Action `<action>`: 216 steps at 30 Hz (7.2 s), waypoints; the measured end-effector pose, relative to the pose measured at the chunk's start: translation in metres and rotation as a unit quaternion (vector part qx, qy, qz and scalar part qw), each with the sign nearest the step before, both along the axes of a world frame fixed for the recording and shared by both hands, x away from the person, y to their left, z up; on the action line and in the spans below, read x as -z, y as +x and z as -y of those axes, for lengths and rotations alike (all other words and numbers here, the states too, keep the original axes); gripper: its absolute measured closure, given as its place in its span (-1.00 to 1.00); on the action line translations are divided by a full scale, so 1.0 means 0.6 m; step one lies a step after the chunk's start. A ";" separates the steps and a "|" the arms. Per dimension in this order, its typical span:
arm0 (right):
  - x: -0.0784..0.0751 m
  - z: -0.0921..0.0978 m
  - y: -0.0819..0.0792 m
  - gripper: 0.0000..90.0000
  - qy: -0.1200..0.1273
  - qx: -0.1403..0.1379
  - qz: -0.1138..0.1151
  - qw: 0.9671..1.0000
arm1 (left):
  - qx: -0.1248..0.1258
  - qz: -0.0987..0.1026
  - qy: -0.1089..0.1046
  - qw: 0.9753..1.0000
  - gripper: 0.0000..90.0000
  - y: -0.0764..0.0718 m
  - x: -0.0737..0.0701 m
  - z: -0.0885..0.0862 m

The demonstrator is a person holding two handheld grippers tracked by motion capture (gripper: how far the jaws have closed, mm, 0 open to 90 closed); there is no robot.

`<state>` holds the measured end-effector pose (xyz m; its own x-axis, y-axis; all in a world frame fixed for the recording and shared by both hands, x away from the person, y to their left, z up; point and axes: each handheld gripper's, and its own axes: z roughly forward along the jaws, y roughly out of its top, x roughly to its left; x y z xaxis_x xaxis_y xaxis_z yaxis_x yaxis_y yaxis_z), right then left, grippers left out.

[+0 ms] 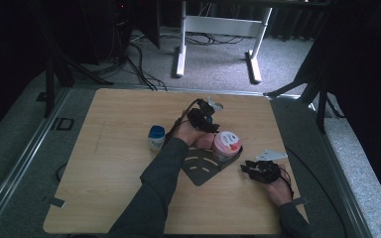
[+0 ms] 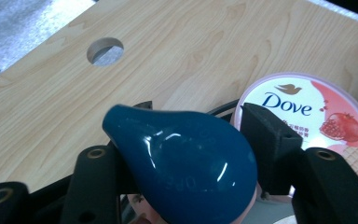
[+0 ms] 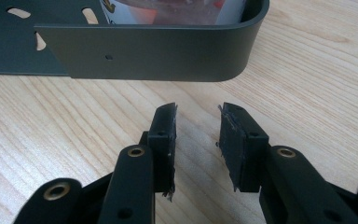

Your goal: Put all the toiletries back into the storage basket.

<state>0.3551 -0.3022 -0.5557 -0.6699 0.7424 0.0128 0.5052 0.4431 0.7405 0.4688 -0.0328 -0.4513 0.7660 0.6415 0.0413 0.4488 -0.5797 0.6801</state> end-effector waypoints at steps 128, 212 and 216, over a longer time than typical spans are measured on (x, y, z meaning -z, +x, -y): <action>0.000 0.000 -0.001 0.43 0.001 -0.003 -0.001 1.000 | 0.020 0.025 -0.024 0.999 -0.21 -0.112 -0.090 -0.209; 0.000 -0.001 -0.001 0.43 0.002 -0.004 -0.001 1.000 | 0.020 -0.024 0.030 0.999 -0.05 -0.115 -0.050 -0.277; 0.000 -0.001 -0.001 0.43 0.002 -0.004 -0.001 1.000 | 0.010 -0.028 0.025 0.999 -0.03 -0.115 -0.050 -0.280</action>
